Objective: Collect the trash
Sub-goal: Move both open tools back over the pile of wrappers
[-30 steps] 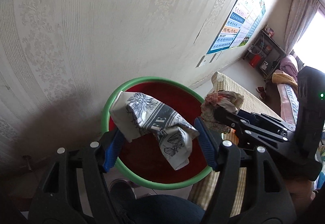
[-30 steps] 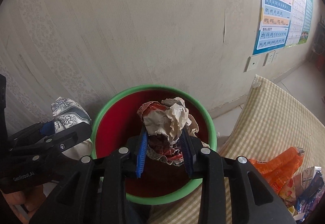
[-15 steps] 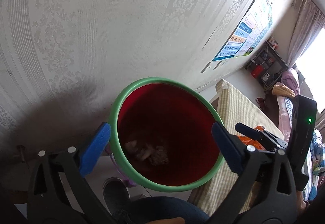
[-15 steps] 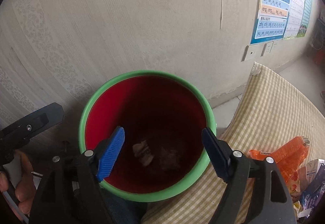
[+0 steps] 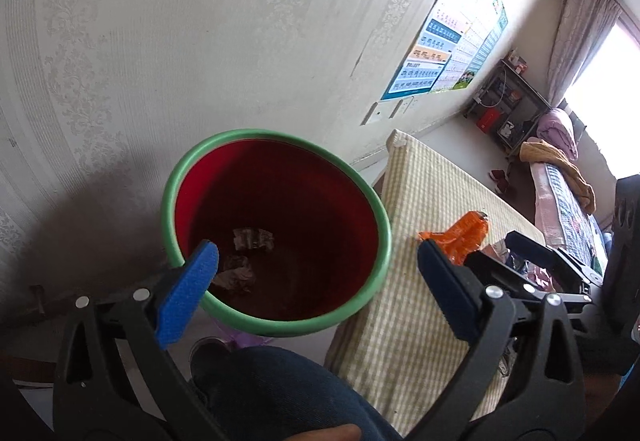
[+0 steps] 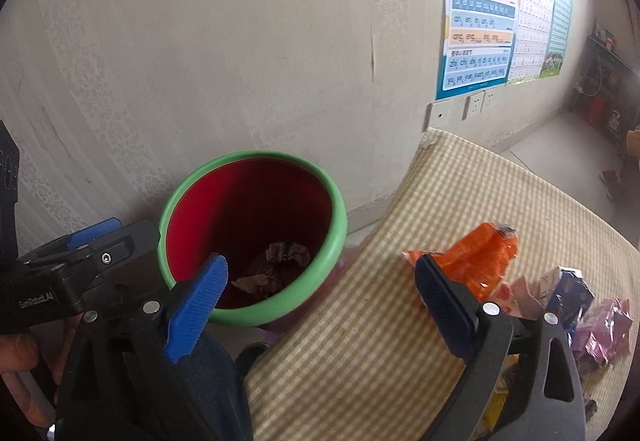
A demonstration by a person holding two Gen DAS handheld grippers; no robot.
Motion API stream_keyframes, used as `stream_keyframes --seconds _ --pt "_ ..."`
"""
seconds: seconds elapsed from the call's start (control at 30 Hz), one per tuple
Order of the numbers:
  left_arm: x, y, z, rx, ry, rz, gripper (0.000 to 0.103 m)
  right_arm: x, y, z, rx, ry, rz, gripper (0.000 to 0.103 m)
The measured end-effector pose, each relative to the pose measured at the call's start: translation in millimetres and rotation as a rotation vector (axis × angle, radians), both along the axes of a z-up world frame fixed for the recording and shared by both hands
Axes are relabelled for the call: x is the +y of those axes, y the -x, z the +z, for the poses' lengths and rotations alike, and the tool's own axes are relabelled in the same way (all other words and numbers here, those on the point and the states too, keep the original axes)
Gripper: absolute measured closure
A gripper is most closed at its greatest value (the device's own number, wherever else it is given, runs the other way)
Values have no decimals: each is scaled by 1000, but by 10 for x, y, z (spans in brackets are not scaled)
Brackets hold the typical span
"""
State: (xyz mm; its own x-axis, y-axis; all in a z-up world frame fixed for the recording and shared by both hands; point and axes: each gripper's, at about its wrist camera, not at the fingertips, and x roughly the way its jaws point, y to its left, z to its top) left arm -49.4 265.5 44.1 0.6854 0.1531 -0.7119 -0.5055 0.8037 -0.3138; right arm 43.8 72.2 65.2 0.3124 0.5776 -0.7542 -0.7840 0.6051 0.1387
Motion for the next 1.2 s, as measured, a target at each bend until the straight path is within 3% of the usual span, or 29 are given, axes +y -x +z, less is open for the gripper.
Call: stream_keyframes --seconds 0.27,0.7,1.2 --pt "-631 -217 26 18 -11 -131 5 -898 -89 102 -11 -3 -132 10" --pt "-1648 -693 -13 36 -5 -342 5 -2099 -273 -59 -16 55 -333 10" --pt "-2034 -1105 -304 115 9 -406 5 -2592 -504 -330 54 62 -422 10"
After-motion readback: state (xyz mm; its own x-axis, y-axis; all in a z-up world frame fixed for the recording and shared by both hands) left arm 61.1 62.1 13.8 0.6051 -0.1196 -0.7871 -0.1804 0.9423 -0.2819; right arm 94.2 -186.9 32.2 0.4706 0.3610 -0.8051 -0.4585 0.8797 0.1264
